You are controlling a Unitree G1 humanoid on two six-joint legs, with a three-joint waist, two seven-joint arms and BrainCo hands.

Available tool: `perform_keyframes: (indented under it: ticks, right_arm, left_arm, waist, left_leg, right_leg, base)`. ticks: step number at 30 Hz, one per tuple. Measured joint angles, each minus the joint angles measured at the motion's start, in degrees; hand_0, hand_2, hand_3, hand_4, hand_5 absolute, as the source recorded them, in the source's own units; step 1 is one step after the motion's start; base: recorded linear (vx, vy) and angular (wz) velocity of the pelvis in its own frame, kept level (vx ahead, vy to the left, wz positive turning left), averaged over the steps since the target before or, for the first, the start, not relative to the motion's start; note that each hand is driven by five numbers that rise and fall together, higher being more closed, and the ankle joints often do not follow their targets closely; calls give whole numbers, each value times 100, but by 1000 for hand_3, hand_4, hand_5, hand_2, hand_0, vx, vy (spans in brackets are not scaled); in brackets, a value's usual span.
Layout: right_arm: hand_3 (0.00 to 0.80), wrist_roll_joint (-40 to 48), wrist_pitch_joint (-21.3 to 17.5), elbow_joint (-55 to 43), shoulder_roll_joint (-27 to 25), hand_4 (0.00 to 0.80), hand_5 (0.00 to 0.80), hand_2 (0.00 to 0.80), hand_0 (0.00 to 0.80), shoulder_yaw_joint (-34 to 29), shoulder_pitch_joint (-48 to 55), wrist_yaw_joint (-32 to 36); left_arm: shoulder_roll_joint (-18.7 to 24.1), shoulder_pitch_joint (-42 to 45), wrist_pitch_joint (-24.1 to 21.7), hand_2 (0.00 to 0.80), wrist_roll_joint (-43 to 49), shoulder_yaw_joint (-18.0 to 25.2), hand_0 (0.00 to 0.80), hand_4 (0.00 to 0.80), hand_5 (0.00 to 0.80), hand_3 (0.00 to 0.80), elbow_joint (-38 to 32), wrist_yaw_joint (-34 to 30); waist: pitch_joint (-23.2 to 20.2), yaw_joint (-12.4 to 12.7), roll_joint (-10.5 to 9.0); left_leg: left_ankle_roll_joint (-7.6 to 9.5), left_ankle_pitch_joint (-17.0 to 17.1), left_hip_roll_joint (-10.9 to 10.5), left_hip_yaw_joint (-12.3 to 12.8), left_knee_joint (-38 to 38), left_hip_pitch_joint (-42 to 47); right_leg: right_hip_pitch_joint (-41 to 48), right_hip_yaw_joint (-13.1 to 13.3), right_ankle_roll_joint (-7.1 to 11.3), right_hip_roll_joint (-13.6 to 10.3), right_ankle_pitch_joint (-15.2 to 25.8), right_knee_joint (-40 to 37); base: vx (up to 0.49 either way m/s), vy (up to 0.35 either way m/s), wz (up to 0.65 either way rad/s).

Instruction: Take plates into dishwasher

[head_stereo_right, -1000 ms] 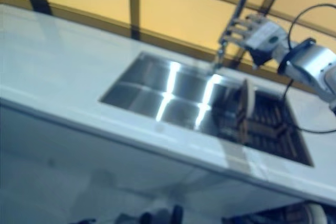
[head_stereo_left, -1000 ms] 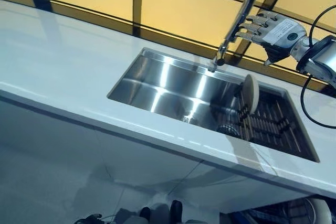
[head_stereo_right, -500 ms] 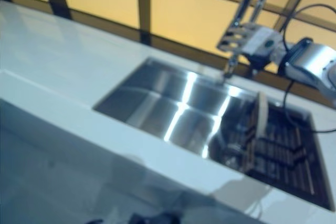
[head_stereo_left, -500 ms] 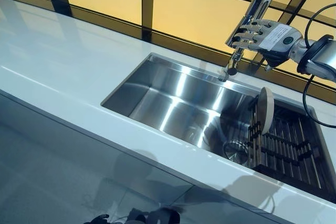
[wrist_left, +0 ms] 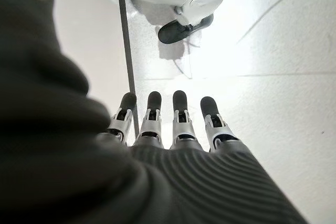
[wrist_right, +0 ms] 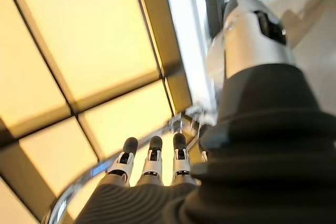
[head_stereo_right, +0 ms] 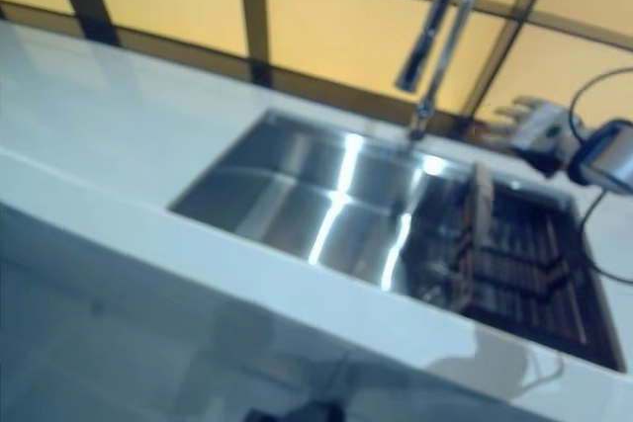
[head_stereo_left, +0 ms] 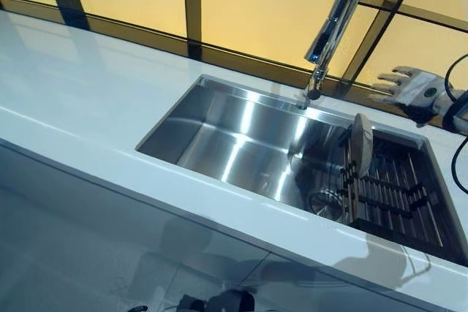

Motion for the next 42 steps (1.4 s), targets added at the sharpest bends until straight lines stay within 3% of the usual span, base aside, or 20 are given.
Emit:
perform_keyframes:
  ticks: [6,22,42]
  right_arm:
    - [0,-173,-6,213,-10,0,0,0,0,-416,459,-47]
    - [0,-550,21,176,-3,0,0,0,0,-413,452,-310]
    - [0,-2216,89,88,-1,0,0,0,0,-413,218,-1168]
  left_arm:
    - [0,-19,-3,0,1,0,0,0,0,0,-29,-5]
    - [0,-168,90,0,2,-17,0,0,0,0,-96,-20]
    - [-1,-278,102,0,3,-23,0,0,0,0,-221,-70]
  waist:
    - [66,-16,68]
    - [331,-8,116]
    - [542,-3,167]
  left_leg:
    - [15,-29,31,150,-7,71]
    - [28,-11,24,214,-4,-65]
    - [28,-9,27,186,-4,-108]
  right_leg:
    - [2,62,47,20,31,-20]
    - [-154,46,120,-7,82,-1]
    - [-185,21,123,-1,85,-2]
  base:
    - [-4,-15,-13]
    - [-8,-8,-3]
    - [0,0,0]
